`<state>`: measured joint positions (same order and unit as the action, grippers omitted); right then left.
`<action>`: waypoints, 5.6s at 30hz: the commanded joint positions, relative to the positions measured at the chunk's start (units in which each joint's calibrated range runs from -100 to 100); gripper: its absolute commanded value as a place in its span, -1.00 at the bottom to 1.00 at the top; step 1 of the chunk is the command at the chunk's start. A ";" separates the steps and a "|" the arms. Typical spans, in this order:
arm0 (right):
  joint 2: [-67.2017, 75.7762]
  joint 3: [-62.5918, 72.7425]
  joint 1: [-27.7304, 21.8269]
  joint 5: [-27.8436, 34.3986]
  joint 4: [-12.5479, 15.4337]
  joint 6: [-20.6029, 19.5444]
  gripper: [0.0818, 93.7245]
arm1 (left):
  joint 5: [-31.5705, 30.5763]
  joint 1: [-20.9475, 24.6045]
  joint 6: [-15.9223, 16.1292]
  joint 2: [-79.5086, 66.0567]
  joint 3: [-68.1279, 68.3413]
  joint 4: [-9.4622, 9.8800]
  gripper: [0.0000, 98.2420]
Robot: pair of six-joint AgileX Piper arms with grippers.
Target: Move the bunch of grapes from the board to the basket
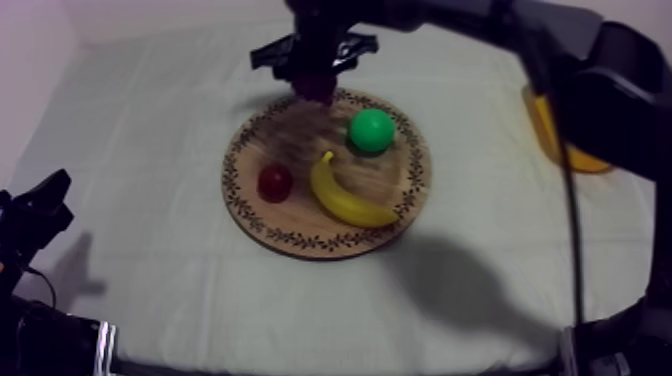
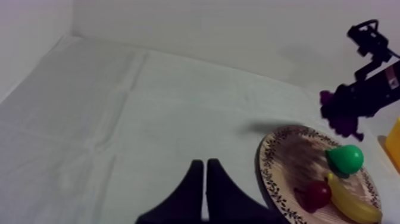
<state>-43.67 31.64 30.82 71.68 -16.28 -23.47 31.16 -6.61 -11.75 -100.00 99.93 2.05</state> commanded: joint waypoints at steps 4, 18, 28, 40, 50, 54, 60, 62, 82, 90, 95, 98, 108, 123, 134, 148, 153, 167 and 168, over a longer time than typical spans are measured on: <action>13.29 -10.69 -3.31 -6.08 -2.14 1.38 -0.44 | -0.04 -0.01 0.00 0.00 -0.04 0.02 -1.00; 35.07 -25.51 -17.29 -23.04 -1.30 9.72 -0.45 | -0.04 -0.01 0.00 0.00 -0.04 0.02 -1.00; 39.77 -31.64 -28.92 -34.96 0.21 15.25 -0.45 | -0.04 -0.01 0.00 0.00 -0.04 0.02 -1.00; 41.71 -43.10 -38.58 -47.55 3.31 22.69 -0.46 | -0.04 -0.01 0.00 0.00 -0.04 0.02 -1.00; 40.18 -55.08 -41.57 -53.56 1.80 23.26 -0.47 | -0.04 -0.01 0.00 0.00 -0.04 0.02 -1.00; 38.15 -57.77 -41.99 -54.89 1.77 23.32 -0.46 | -0.04 -0.01 0.00 0.00 -0.04 0.02 -1.00; 34.14 -60.43 -42.44 -57.23 2.67 24.55 -0.44 | -0.04 -0.01 0.00 0.00 -0.04 0.02 -1.00; 32.78 -61.17 -42.49 -57.88 2.60 24.78 -0.44 | -0.04 -0.01 0.00 0.00 -0.04 0.02 -1.00; 28.25 -59.52 -43.09 -60.24 4.76 27.75 0.13 | -0.04 -0.01 0.00 0.00 -0.04 0.02 -1.00; 30.34 -60.41 -42.74 -60.53 7.50 31.49 0.17 | -0.04 -0.01 0.00 0.00 -0.04 0.02 -1.00; 31.28 -60.55 -42.63 -60.33 7.97 32.03 0.20 | -0.04 -0.01 0.00 0.00 -0.04 0.02 -1.00; 32.38 -60.50 -42.75 -60.28 8.28 32.32 0.20 | -0.04 -0.01 0.00 0.00 -0.04 0.02 -1.00; 42.80 -65.02 -42.45 -60.82 15.49 38.87 0.16 | -0.04 -0.01 0.00 0.00 -0.04 0.02 -1.00; 67.60 -82.78 -42.11 -62.63 33.34 59.24 0.10 | -0.04 -0.01 0.00 0.00 -0.04 0.02 -1.00; 93.23 -101.29 -43.04 -62.68 35.37 65.88 0.07 | -0.04 -0.01 0.00 0.00 -0.04 0.02 -1.00; 124.03 -113.54 -42.91 -44.91 21.21 53.47 0.04 | -0.04 -0.01 0.00 0.00 -0.04 0.02 -1.00; 130.40 -117.74 -38.26 -41.45 10.92 42.24 0.01 | -0.04 -0.01 0.01 0.00 -0.04 0.02 -1.00; 139.21 -126.80 -33.71 -37.17 9.76 31.58 -0.88 | -0.04 -0.01 0.00 0.00 -0.04 0.02 -1.00; 139.25 -126.92 -33.86 -36.92 10.33 31.33 -0.91 | -0.04 -0.01 0.00 0.00 -0.04 0.02 -1.00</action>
<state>95.62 -95.24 -2.90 34.63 -6.53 8.92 31.16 -6.61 -11.75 -100.00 99.93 2.05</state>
